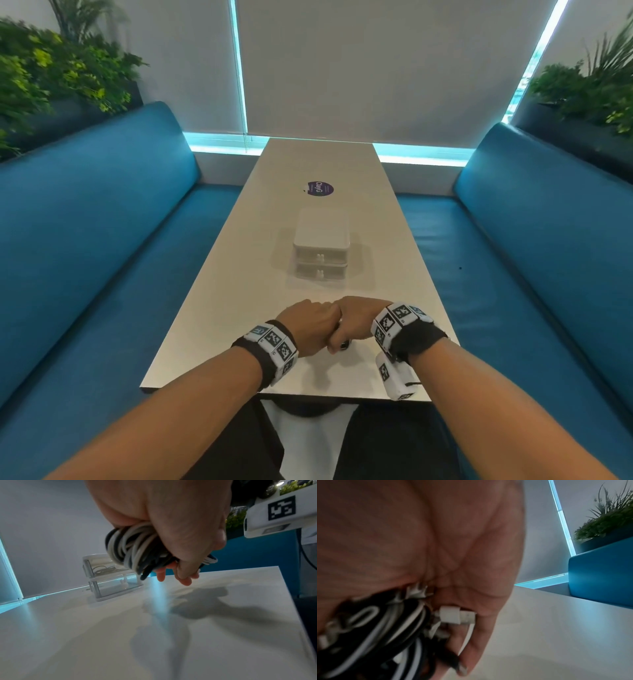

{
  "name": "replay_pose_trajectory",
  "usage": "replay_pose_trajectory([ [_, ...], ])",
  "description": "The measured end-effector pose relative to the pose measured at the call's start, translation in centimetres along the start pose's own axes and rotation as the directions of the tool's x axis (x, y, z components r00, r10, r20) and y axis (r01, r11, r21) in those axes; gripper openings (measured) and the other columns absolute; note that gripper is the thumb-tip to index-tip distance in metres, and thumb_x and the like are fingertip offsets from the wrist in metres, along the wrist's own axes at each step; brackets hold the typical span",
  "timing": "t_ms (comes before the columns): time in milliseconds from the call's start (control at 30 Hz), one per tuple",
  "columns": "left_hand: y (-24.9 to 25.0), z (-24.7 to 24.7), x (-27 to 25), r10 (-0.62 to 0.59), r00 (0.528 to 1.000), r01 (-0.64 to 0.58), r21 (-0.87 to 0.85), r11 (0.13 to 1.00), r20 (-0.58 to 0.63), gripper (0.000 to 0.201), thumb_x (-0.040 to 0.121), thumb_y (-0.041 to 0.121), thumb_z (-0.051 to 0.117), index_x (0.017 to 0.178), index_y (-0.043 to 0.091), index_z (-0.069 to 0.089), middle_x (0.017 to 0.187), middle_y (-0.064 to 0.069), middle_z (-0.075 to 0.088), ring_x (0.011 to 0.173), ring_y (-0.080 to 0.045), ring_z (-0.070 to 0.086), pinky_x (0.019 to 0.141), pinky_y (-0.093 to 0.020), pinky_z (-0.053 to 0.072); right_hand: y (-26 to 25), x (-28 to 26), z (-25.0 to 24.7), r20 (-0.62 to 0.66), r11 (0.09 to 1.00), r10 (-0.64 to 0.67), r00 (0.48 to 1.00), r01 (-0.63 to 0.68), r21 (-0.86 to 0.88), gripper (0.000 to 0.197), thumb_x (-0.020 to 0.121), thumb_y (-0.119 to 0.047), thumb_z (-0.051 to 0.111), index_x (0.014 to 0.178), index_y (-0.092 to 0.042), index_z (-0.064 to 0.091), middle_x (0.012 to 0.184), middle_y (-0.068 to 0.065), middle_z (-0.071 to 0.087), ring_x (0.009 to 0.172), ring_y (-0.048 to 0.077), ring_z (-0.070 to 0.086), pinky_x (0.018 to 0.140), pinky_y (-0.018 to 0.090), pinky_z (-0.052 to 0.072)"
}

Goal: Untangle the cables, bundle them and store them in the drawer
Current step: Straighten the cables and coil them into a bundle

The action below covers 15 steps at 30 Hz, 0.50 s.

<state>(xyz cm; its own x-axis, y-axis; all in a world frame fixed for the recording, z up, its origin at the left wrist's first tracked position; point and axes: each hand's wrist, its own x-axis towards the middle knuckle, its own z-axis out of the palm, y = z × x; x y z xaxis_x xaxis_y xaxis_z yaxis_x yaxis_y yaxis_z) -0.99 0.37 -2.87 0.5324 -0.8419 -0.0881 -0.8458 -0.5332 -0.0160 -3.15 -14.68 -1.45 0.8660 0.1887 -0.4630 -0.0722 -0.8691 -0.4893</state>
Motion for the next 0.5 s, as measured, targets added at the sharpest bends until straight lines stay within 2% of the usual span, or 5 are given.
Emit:
replay_pose_trajectory([
  [100,-0.4,0.1,-0.3,-0.047,0.999,0.048,-0.092,0.995,0.014,0.043,0.085,0.01,0.063,0.124,0.011,0.045,0.107,-0.007,0.059,0.089,-0.029,0.062,0.067,-0.032,0.041,-0.1,0.0,0.6,-0.094,0.999,0.021,0.995,-0.026,-0.048,0.019,0.056,-0.03,0.079,0.071,-0.026,0.067,0.075,-0.004,0.071,0.072,0.017,0.066,0.069,0.033,0.055],
  [167,-0.7,0.0,-0.3,-0.089,0.996,0.092,-0.11,0.99,0.032,0.045,0.082,0.013,0.065,0.122,0.014,0.043,0.105,-0.005,0.058,0.088,-0.029,0.062,0.065,-0.032,0.039,-0.1,0.0,0.8,-0.137,0.997,0.014,0.99,-0.024,-0.069,0.022,0.059,-0.03,0.078,0.076,-0.025,0.066,0.076,-0.003,0.071,0.071,0.017,0.068,0.064,0.03,0.054],
  [233,-1.3,-0.1,-0.2,-0.184,0.983,0.184,-0.15,0.972,0.009,0.038,0.08,0.022,0.067,0.108,0.016,0.042,0.094,-0.003,0.058,0.079,-0.028,0.062,0.062,-0.032,0.039,-0.4,0.3,0.8,-0.175,0.994,0.028,0.984,-0.045,-0.096,0.028,0.059,-0.035,0.077,0.081,-0.021,0.066,0.074,-0.002,0.069,0.067,0.017,0.067,0.061,0.029,0.053],
  [333,-2.0,-0.9,0.3,-0.304,0.953,0.303,-0.118,0.946,0.003,0.031,0.076,0.037,0.066,0.092,0.018,0.048,0.078,0.001,0.056,0.066,-0.025,0.056,0.058,-0.031,0.041,-0.7,0.6,0.5,-0.211,0.994,0.0,0.978,-0.024,-0.109,0.029,0.06,-0.041,0.075,0.081,-0.025,0.064,0.072,-0.004,0.067,0.067,0.017,0.066,0.063,0.031,0.056],
  [500,-2.6,-2.2,0.6,-0.343,0.925,0.362,-0.101,0.927,0.165,0.019,0.07,0.032,0.07,0.086,0.024,0.064,0.074,0.004,0.065,0.066,-0.019,0.064,0.06,-0.026,0.048,-1.0,0.4,0.5,-0.307,0.954,-0.12,0.944,0.023,-0.3,0.031,0.063,-0.045,0.07,0.087,-0.029,0.059,0.078,-0.007,0.065,0.07,0.018,0.062,0.066,0.033,0.054],
])
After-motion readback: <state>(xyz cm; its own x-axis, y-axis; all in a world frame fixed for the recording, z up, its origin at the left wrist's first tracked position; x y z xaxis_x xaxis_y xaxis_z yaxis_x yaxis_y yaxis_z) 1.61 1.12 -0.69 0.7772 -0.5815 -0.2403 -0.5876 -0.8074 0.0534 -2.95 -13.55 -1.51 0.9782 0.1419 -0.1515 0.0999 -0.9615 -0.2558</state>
